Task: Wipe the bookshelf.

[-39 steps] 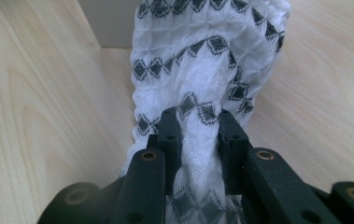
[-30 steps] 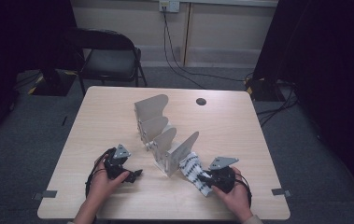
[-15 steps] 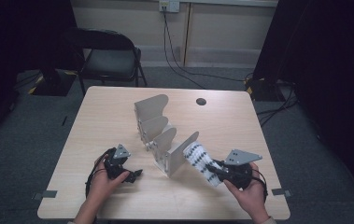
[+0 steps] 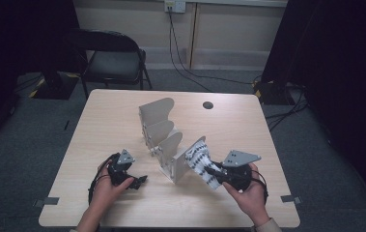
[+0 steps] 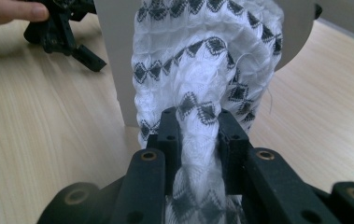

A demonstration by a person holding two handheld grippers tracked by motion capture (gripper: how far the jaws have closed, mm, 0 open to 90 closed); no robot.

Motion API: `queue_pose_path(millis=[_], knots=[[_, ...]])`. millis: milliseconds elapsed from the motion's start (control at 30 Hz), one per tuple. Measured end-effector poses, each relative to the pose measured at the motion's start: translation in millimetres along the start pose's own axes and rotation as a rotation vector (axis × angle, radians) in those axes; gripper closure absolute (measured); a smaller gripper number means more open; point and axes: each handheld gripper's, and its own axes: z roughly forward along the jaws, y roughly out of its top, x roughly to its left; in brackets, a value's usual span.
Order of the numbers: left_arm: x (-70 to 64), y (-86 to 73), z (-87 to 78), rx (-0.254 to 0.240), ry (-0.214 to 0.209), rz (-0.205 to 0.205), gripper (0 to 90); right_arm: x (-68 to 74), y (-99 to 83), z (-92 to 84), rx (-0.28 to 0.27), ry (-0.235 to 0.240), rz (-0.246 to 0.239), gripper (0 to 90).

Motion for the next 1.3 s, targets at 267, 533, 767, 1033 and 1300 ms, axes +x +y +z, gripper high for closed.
queue_pose_path(millis=[267, 533, 767, 1033, 1300], knots=[[0.2, 0.1, -0.1, 0.001, 0.001, 0.003, 0.0, -1.5, -14.8, 14.3, 0.042, 0.018, 0.022, 75.3], [0.4, 0.1, -0.2, 0.001, 0.002, 0.007, 0.0, 0.9, -32.7, 30.8, 0.104, 0.039, 0.032, 75.3], [0.0, 0.0, 0.0, 0.0, 0.0, 0.0, 0.0, 3.3, -43.4, 40.5, 0.15, 0.056, 0.04, 75.2], [0.3, 0.1, -0.2, 0.001, 0.002, 0.005, 0.0, 3.5, -53.0, 43.4, 0.178, 0.056, 0.047, 75.1], [0.0, 0.0, -0.1, 0.001, 0.0, 0.0, 0.0, 7.5, -57.7, 40.8, 0.201, 0.063, 0.044, 74.9]])
